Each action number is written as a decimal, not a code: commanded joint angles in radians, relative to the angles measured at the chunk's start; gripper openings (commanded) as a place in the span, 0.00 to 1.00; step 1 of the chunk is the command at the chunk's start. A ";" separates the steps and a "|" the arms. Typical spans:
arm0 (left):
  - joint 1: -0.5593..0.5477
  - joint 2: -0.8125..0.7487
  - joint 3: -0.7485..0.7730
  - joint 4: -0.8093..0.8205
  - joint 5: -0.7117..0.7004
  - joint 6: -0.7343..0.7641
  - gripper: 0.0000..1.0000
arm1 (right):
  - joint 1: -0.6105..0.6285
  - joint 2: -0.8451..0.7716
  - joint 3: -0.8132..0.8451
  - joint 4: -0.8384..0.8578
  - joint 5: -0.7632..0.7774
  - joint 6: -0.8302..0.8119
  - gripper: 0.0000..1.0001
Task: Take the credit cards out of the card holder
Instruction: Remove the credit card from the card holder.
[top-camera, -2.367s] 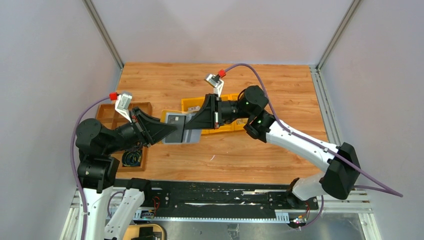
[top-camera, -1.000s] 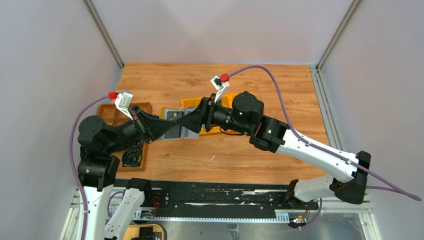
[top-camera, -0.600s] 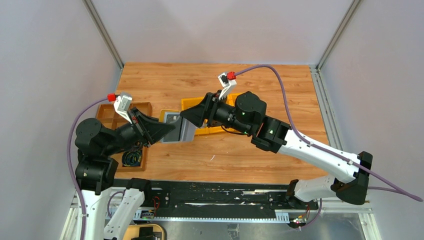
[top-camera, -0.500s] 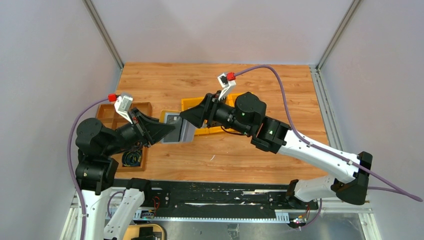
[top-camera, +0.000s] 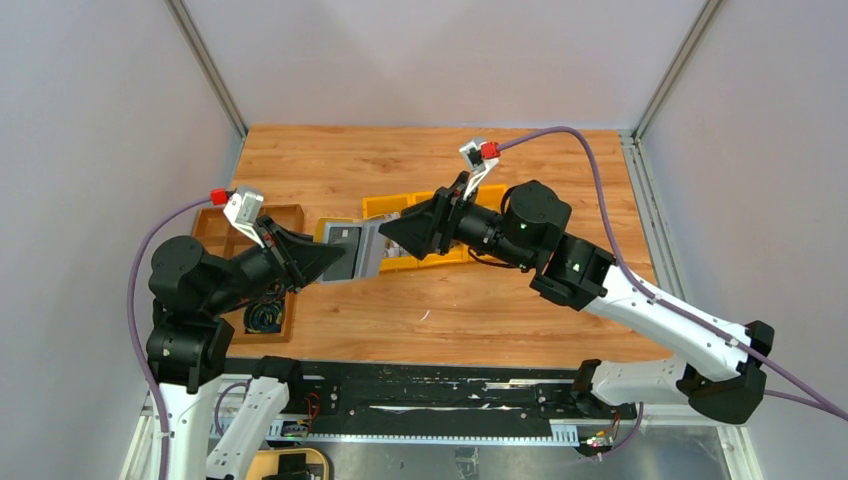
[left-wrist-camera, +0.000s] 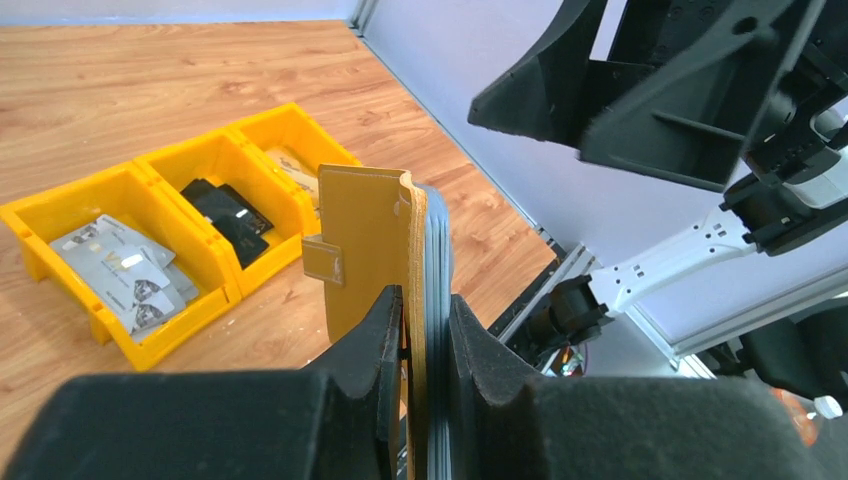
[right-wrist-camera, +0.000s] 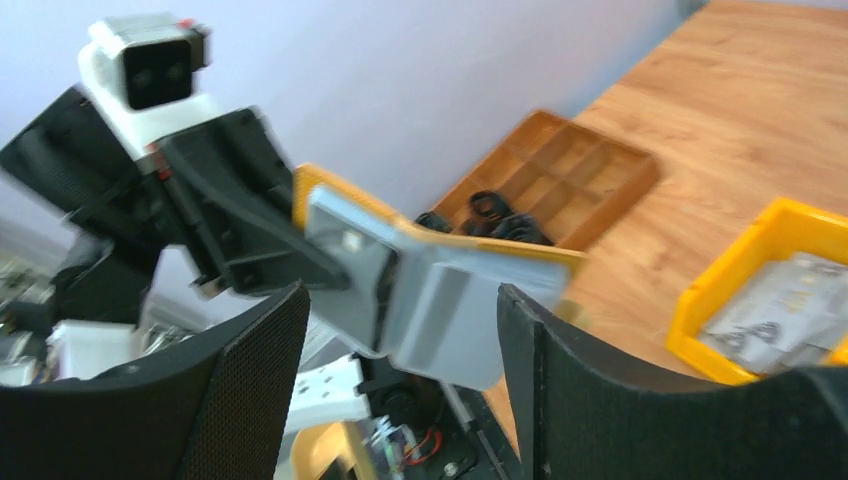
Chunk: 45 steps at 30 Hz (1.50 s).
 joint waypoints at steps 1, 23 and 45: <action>-0.007 0.009 0.013 0.030 0.000 -0.003 0.00 | -0.008 0.055 -0.002 0.079 -0.277 0.048 0.72; -0.007 0.027 0.024 0.095 0.095 -0.096 0.00 | -0.111 0.221 -0.116 0.424 -0.543 0.416 0.67; -0.007 0.013 0.015 0.173 0.163 -0.178 0.00 | -0.159 0.111 -0.127 0.391 -0.538 0.377 0.56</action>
